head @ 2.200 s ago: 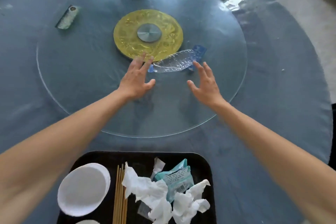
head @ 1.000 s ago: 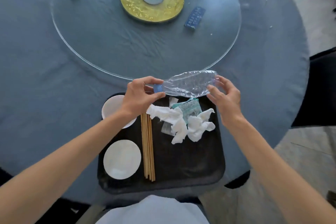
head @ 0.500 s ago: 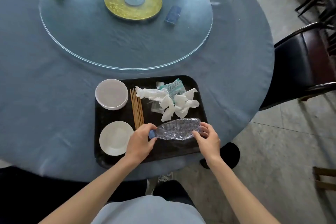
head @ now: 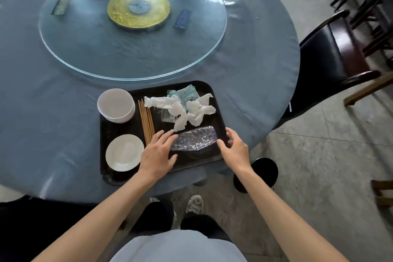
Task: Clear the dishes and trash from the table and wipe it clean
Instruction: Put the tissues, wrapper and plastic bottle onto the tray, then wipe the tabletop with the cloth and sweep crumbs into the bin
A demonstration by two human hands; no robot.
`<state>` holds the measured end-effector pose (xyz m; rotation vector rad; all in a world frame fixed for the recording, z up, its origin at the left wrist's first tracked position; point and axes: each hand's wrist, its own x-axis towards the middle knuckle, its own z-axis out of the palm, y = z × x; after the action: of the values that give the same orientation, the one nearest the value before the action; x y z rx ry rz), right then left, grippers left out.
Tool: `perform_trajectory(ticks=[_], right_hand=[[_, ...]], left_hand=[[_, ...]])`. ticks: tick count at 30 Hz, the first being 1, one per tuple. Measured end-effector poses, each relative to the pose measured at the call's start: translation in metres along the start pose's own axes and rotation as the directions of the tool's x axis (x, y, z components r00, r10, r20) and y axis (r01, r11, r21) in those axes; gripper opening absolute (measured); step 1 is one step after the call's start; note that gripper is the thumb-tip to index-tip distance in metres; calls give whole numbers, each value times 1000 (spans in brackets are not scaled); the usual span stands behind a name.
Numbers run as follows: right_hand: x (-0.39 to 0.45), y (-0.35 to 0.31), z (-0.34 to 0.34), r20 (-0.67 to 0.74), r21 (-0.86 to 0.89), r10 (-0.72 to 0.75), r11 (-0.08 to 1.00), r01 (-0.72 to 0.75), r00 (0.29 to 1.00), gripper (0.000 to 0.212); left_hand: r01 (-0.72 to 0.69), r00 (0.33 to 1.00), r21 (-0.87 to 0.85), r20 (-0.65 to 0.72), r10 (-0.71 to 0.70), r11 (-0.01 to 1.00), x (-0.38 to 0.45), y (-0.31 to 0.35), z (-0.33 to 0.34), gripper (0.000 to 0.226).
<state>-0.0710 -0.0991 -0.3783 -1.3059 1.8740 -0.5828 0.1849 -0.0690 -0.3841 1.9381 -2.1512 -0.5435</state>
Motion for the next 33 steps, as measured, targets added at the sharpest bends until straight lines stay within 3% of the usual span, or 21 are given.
perform_trajectory(ticks=[6, 13, 18, 26, 33], right_hand=[[-30, -19, -64, -256, -135, -264, 962, 236, 930, 58], [-84, -18, -132, -423, -499, -429, 846, 190, 798, 87], [-145, -8, -159, -538, -482, -314, 876, 20, 782, 90], [-254, 34, -183, -645, -419, -137, 886, -197, 751, 92], [-344, 86, -223, -762, -334, -58, 889, -314, 645, 94]], left_hand=[[-271, 956, 63, -100, 277, 960, 13, 49, -40, 77], [-515, 831, 74, -198, 519, 854, 33, 120, -81, 83], [-632, 753, 80, -170, 636, 771, 20, 155, -98, 80], [-817, 572, 49, -65, 818, 575, -31, 227, -90, 78], [-916, 401, 5, -27, 916, 401, -79, 306, -61, 78]])
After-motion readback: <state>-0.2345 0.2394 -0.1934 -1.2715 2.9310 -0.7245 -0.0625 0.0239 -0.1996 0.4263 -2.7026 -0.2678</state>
